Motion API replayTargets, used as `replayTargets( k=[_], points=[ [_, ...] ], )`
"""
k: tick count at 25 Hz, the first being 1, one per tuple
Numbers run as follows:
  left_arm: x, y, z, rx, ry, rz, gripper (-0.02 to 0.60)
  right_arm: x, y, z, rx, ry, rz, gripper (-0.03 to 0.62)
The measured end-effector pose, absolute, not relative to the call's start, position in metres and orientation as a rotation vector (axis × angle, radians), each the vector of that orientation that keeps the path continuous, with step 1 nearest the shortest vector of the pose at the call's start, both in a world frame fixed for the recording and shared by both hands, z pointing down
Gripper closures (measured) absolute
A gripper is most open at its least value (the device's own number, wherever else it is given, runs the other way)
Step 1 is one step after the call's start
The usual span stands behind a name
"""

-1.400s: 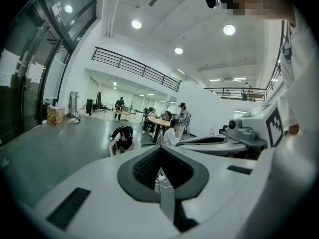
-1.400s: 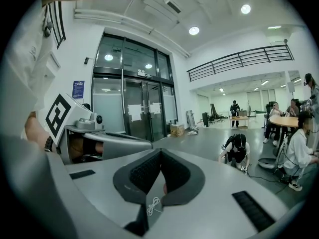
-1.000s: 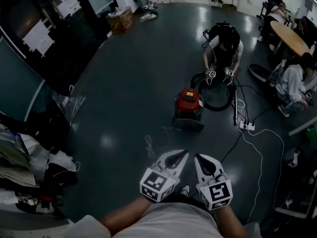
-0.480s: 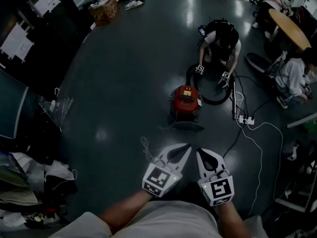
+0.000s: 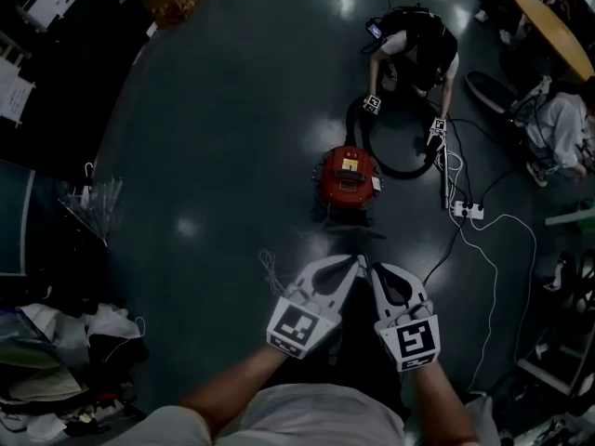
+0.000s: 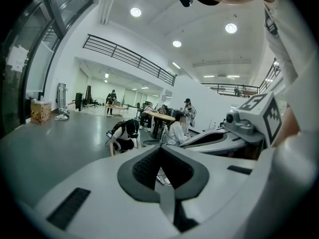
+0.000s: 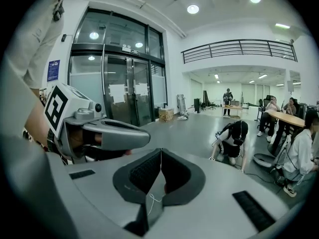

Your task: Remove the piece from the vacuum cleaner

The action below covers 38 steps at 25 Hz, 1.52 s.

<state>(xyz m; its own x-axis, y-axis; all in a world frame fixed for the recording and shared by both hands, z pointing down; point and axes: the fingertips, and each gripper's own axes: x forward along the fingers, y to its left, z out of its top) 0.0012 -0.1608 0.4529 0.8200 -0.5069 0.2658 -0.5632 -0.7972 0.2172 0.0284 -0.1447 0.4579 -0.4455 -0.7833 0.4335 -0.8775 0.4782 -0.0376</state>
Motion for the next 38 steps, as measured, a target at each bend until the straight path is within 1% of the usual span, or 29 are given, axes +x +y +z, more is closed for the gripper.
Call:
replayTargets(
  k=[5,9,14,19,23,27,33,34,38],
  points=[
    [0.006,-0.213,0.504,2.676,-0.849,0.302,0.575,0.038,-0.195,0.536,1.328,-2.333,0.449,0.577],
    [0.011,-0.249,0.558,2.623,-0.897,0.303,0.575,0.053,-0.224,0.632,1.222,-2.271,0.468,0.577],
    [0.02,-0.283,0.633,2.562,-0.927,0.323,0.575,0.07,-0.255,0.759,1.063,-2.185,0.387,0.573],
    [0.024,-0.296,0.692,2.542,-0.924,0.351,0.575,0.065,-0.263,0.872,0.841,-2.122,0.292,0.519],
    [0.024,-0.295,0.726,2.527,-0.914,0.38,0.575,0.067,-0.261,0.944,0.716,-2.052,0.242,0.485],
    [0.027,-0.294,0.75,2.519,-0.895,0.394,0.575,0.068,-0.257,0.992,0.595,-1.998,0.186,0.459],
    [0.031,-0.296,0.769,2.507,-0.883,0.406,0.575,0.069,-0.255,1.029,0.467,-1.927,0.093,0.457],
    [0.032,-0.295,0.77,2.506,-0.883,0.403,0.575,0.069,-0.254,1.032,0.453,-1.921,0.086,0.467],
    [0.032,-0.294,0.771,2.498,-0.891,0.399,0.575,0.066,-0.245,1.038,0.366,-1.891,0.006,0.546]
  ],
)
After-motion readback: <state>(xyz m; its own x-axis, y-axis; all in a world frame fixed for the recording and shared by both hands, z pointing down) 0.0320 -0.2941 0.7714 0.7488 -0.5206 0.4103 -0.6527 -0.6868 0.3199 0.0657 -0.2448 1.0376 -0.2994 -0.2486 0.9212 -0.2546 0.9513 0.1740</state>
